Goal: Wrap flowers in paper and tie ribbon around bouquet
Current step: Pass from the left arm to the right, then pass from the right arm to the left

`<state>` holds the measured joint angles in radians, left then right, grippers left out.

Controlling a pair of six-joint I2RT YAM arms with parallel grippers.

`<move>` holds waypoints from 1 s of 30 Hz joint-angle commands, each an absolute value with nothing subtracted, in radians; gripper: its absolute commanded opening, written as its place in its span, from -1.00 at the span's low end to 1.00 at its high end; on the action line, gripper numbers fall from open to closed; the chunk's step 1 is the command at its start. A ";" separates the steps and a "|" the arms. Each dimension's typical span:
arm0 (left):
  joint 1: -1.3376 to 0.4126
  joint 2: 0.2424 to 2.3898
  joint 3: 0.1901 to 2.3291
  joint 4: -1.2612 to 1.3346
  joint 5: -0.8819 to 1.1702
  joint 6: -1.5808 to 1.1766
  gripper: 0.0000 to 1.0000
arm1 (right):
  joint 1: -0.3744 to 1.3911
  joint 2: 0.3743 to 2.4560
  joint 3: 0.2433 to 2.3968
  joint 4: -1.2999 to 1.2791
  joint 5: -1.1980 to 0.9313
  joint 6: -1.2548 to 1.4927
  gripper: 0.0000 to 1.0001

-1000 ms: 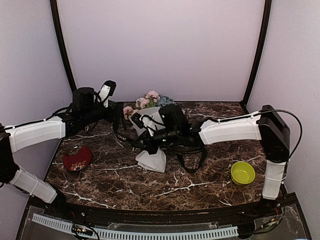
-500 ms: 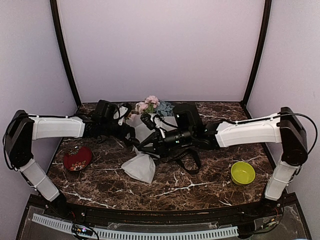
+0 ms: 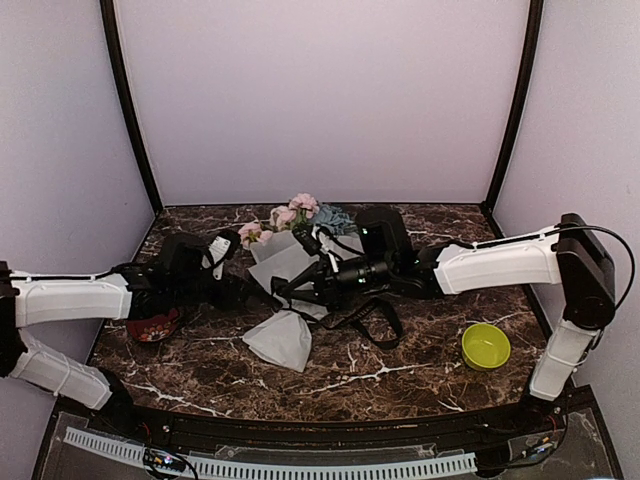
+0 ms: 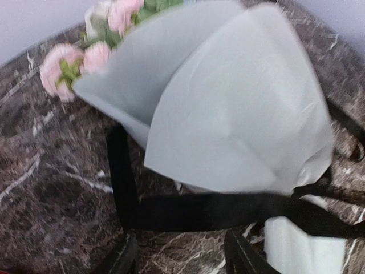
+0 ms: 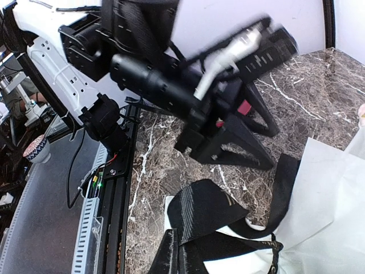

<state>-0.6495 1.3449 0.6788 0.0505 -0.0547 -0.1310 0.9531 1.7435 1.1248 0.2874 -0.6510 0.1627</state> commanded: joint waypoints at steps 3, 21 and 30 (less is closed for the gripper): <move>-0.673 1.080 0.509 0.346 0.000 -0.042 0.04 | 0.948 1.726 1.121 0.350 -0.631 0.203 -1.00; -0.844 1.281 0.444 0.723 0.130 0.136 0.26 | 0.946 1.763 1.144 0.374 -0.568 0.273 -1.00; -0.871 1.399 0.485 0.788 0.096 0.102 -0.22 | 0.946 1.766 1.146 0.368 -0.562 0.273 -1.00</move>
